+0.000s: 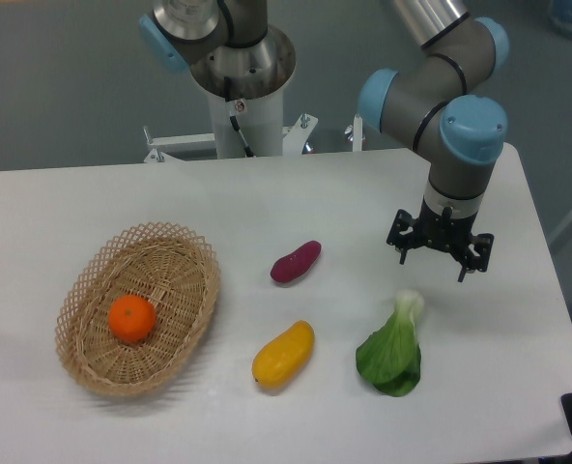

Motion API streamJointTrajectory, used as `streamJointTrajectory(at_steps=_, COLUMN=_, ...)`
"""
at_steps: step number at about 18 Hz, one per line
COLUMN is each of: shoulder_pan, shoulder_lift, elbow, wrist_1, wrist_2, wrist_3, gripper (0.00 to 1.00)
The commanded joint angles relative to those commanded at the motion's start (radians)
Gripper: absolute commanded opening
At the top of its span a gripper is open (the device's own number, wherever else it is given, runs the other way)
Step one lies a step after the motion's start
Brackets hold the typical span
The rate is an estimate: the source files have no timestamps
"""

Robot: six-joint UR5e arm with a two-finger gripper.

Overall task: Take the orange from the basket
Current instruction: 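Move the open gripper over the basket and lower onto the orange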

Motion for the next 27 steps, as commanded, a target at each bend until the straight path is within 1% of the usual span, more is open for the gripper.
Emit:
streamJointTrajectory(at_steps=3, shoulder_pan=-0.005, shoulder_lift=-0.003, elbow=-0.002, wrist_1=0.000, wrist_2=-0.012, wrist_3=-0.038, gripper=1.00)
streamJointTrajectory(at_steps=7, shoulder_pan=-0.052, shoulder_lift=-0.008, elbow=0.000, wrist_1=0.000, wrist_2=-0.011, wrist_3=-0.139, gripper=1.00)
streamJointTrajectory(at_steps=10, shoulder_pan=-0.075, shoulder_lift=0.000, elbow=0.000, wrist_1=0.000, wrist_2=-0.012, wrist_3=-0.176, gripper=1.00)
streamJointTrajectory(at_steps=13, shoulder_pan=-0.121, shoulder_lift=0.005, elbow=0.018, wrist_1=-0.002, wrist_2=-0.012, wrist_3=-0.259, gripper=1.00)
streamJointTrajectory(at_steps=14, shoulder_pan=-0.141, shoulder_lift=0.006, elbow=0.021, wrist_1=-0.002, wrist_2=-0.018, wrist_3=-0.277, gripper=1.00)
streamJointTrajectory(at_steps=17, shoulder_pan=-0.225, shoulder_lift=0.011, elbow=0.028, wrist_1=-0.012, wrist_2=-0.040, wrist_3=-0.391, gripper=1.00)
streamJointTrajectory(at_steps=19, shoulder_pan=-0.279, shoulder_lift=0.026, elbow=0.025, wrist_1=-0.014, wrist_2=-0.040, wrist_3=-0.451, gripper=1.00)
streamJointTrajectory(at_steps=21, shoulder_pan=-0.342, shoulder_lift=0.031, elbow=0.024, wrist_1=-0.014, wrist_2=-0.040, wrist_3=-0.503, gripper=1.00)
streamJointTrajectory(at_steps=23, shoulder_pan=-0.423, shoulder_lift=0.031, elbow=0.023, wrist_1=-0.014, wrist_2=-0.034, wrist_3=-0.590, gripper=1.00)
streamJointTrajectory(at_steps=27, shoulder_pan=-0.529, shoulder_lift=0.037, elbow=0.026, wrist_1=-0.014, wrist_2=-0.040, wrist_3=-0.630, gripper=1.00)
